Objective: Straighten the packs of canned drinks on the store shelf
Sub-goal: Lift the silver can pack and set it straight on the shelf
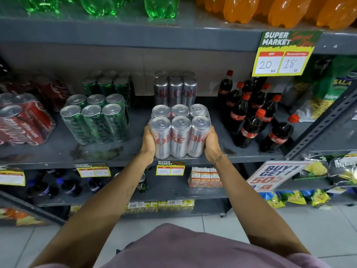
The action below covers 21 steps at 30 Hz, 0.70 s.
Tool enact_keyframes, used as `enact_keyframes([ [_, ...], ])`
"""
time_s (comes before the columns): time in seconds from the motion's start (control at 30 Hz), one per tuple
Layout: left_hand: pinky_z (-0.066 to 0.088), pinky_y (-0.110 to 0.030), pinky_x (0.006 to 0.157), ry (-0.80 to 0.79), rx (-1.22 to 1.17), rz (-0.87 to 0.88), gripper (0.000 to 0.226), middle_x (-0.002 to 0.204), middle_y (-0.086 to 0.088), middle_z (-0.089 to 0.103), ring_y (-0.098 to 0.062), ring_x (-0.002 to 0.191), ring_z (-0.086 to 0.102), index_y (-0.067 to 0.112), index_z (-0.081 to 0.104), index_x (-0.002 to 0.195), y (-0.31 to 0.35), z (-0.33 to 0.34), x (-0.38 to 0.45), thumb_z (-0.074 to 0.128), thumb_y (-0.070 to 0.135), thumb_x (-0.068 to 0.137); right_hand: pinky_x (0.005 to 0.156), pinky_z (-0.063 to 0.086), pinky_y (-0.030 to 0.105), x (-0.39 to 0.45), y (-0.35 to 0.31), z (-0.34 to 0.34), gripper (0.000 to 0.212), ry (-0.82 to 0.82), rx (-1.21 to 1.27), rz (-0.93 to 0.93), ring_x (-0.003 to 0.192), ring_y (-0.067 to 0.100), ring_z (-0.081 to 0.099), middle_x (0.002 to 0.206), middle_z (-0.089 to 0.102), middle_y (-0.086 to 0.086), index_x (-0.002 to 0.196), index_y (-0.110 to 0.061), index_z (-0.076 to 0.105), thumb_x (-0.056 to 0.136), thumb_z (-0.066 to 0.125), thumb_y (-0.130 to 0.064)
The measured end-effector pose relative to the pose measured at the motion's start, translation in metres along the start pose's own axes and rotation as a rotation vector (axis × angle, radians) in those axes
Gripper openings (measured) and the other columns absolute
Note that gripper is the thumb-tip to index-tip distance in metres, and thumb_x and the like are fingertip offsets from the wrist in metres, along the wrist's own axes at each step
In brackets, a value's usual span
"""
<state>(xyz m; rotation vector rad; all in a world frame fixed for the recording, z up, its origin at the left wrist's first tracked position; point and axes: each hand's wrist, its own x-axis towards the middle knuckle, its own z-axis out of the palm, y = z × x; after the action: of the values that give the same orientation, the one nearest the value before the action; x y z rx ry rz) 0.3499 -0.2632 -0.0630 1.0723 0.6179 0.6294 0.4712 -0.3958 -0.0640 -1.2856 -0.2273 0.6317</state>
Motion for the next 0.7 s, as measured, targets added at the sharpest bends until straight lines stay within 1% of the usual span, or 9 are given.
enact_keyframes([
  [0.07,0.055,-0.017,0.059,0.003,0.001,0.009,0.044,0.069,0.004,0.072,-0.005,0.065,0.067,0.017,0.059,0.083,0.000,0.000,-0.003,0.021,0.032,0.100,0.062,0.055,0.021,-0.003,0.000,0.000,0.027,0.003,0.010,-0.008,0.075,0.007,0.067,0.090,0.068,-0.002,0.108,-0.018,0.058,0.095,0.041,-0.035],
  [0.1,0.054,-0.014,0.055,0.005,0.000,0.016,0.044,0.066,0.006,0.072,-0.002,0.060,0.067,0.017,0.059,0.083,0.001,0.001,-0.005,0.021,0.032,0.100,0.059,0.054,0.019,-0.003,0.000,0.000,0.025,0.005,0.018,-0.014,0.071,0.005,0.068,0.086,0.070,-0.004,0.103,-0.019,0.059,0.095,0.041,-0.034],
  [0.13,0.053,-0.013,0.053,0.007,0.002,0.022,0.044,0.069,0.004,0.072,0.000,0.059,0.067,0.017,0.059,0.083,0.002,0.001,-0.007,0.021,0.031,0.101,0.057,0.054,0.018,-0.004,0.000,0.000,0.024,0.003,0.024,-0.023,0.068,0.003,0.069,0.083,0.071,-0.005,0.100,-0.020,0.060,0.095,0.041,-0.034],
  [0.23,0.053,-0.014,0.057,0.000,0.007,0.018,0.043,0.085,-0.003,0.065,-0.006,0.071,0.065,0.015,0.058,0.089,0.007,0.002,-0.011,0.021,0.032,0.101,0.056,0.054,0.017,-0.005,0.000,0.000,0.026,-0.004,0.023,-0.037,0.066,0.002,0.069,0.085,0.070,-0.003,0.102,-0.018,0.060,0.096,0.040,-0.034],
  [0.27,0.054,-0.014,0.058,-0.001,0.002,0.010,0.044,0.086,-0.003,0.065,-0.008,0.074,0.063,0.015,0.059,0.090,0.008,0.003,-0.011,0.021,0.033,0.101,0.056,0.054,0.017,-0.005,0.000,0.000,0.027,-0.004,0.024,-0.039,0.067,0.002,0.069,0.087,0.069,-0.002,0.105,-0.018,0.060,0.096,0.040,-0.035],
  [0.4,0.053,-0.011,0.053,-0.005,-0.018,-0.002,0.046,0.085,-0.003,0.065,-0.008,0.071,0.064,0.016,0.060,0.086,0.009,0.004,-0.013,0.020,0.034,0.101,0.057,0.054,0.018,-0.007,0.001,-0.001,0.033,0.007,0.012,-0.036,0.071,0.003,0.069,0.091,0.070,-0.002,0.113,-0.016,0.058,0.095,0.041,-0.038],
  [0.5,0.052,-0.010,0.052,-0.002,-0.008,-0.007,0.044,0.087,-0.004,0.063,-0.009,0.076,0.061,0.017,0.058,0.088,0.011,0.004,-0.015,0.019,0.032,0.102,0.064,0.054,0.021,-0.007,0.002,-0.002,0.034,0.016,-0.027,-0.029,0.080,0.008,0.067,0.093,0.070,-0.004,0.114,-0.018,0.058,0.094,0.043,-0.041],
  [0.63,0.052,-0.010,0.051,-0.007,0.002,-0.008,0.046,0.083,-0.002,0.064,-0.007,0.070,0.064,0.017,0.058,0.085,0.010,0.003,-0.015,0.019,0.032,0.102,0.059,0.054,0.018,-0.007,0.002,-0.003,0.031,0.017,-0.035,-0.029,0.074,0.004,0.070,0.086,0.073,-0.007,0.108,-0.020,0.060,0.093,0.044,-0.042],
  [0.7,0.053,-0.011,0.053,-0.016,-0.006,-0.012,0.046,0.085,-0.004,0.063,-0.009,0.074,0.061,0.015,0.058,0.085,0.010,0.004,-0.016,0.018,0.033,0.102,0.060,0.054,0.018,-0.007,0.001,-0.002,0.030,0.016,-0.033,-0.027,0.075,0.004,0.069,0.089,0.072,-0.005,0.109,-0.019,0.059,0.094,0.043,-0.040],
])
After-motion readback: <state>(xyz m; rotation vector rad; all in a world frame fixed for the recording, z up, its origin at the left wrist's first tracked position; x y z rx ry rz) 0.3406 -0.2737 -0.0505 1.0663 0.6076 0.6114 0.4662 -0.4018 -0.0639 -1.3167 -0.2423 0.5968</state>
